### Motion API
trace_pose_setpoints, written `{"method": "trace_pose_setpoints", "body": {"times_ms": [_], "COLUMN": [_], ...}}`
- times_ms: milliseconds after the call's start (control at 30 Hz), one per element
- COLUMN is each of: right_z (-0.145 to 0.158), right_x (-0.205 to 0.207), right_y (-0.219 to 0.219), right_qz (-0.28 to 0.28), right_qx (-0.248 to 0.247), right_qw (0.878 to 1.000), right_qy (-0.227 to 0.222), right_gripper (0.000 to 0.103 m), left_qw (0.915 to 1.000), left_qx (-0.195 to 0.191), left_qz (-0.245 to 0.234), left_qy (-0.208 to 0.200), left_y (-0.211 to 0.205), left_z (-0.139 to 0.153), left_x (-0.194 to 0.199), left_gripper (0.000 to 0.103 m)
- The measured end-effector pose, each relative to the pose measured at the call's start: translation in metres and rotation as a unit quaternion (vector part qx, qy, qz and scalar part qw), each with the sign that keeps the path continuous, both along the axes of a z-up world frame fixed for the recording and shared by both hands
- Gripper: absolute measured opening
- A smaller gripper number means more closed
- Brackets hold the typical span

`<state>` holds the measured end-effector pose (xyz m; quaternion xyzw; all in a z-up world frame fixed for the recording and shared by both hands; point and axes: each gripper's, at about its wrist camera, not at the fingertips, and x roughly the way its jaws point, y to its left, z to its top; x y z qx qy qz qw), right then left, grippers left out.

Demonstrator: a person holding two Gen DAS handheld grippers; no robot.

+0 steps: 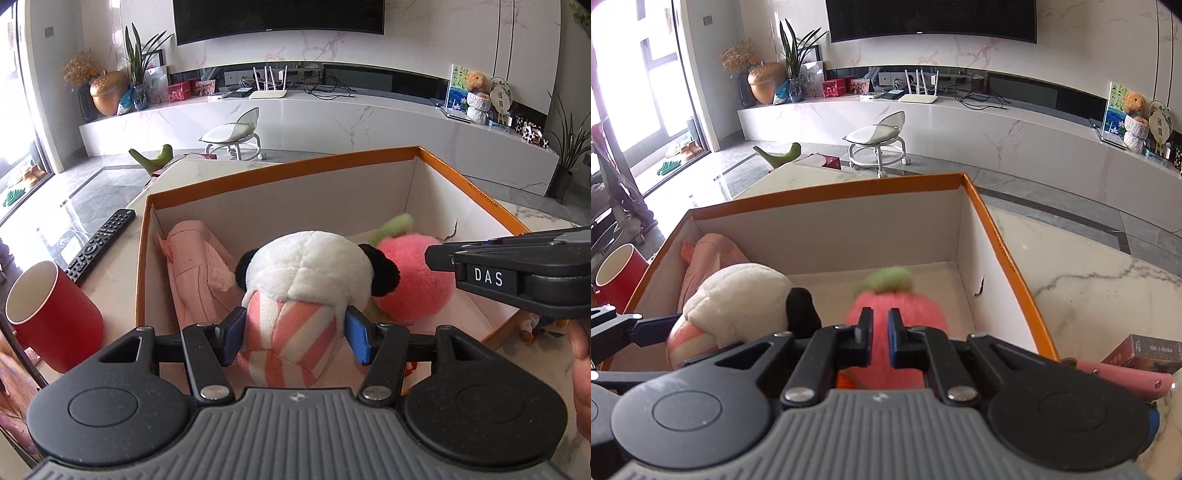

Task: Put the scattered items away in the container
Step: 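Open both tools to drop the panda and peach into the box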

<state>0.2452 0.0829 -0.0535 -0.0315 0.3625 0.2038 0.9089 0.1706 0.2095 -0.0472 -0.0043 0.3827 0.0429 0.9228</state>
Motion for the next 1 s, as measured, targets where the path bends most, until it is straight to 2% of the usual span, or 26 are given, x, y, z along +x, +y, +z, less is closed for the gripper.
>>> {"method": "trace_pose_setpoints", "body": {"times_ms": [333, 500, 767, 800, 867, 1000], "right_z": [0.003, 0.006, 0.023, 0.027, 0.036, 0.054], "right_x": [-0.007, -0.016, -0.034, -0.037, -0.044, -0.06], "right_y": [-0.009, -0.013, -0.022, -0.024, -0.027, -0.036], "right_qz": [-0.016, -0.026, -0.028, -0.028, -0.031, -0.036], "right_qx": [0.01, 0.01, 0.023, 0.024, 0.028, 0.038], "right_qw": [1.0, 1.0, 0.999, 0.999, 0.999, 0.998], "right_qy": [0.008, 0.006, -0.006, -0.011, -0.021, -0.037], "right_gripper": [0.013, 0.013, 0.015, 0.016, 0.025, 0.027], "left_qw": [0.9999, 0.9996, 0.9984, 0.9982, 0.9978, 0.9969], "left_qx": [-0.01, -0.001, -0.002, 0.001, 0.007, 0.008], "left_qz": [0.004, 0.012, 0.014, 0.013, 0.01, 0.006], "left_qy": [-0.011, -0.025, -0.054, -0.058, -0.065, -0.079], "left_y": [-0.001, -0.006, -0.017, -0.02, -0.025, -0.037], "left_z": [-0.002, 0.004, 0.03, 0.034, 0.042, 0.058], "left_x": [0.001, -0.001, -0.019, -0.021, -0.026, -0.042], "left_gripper": [0.067, 0.074, 0.075, 0.075, 0.075, 0.075]}}
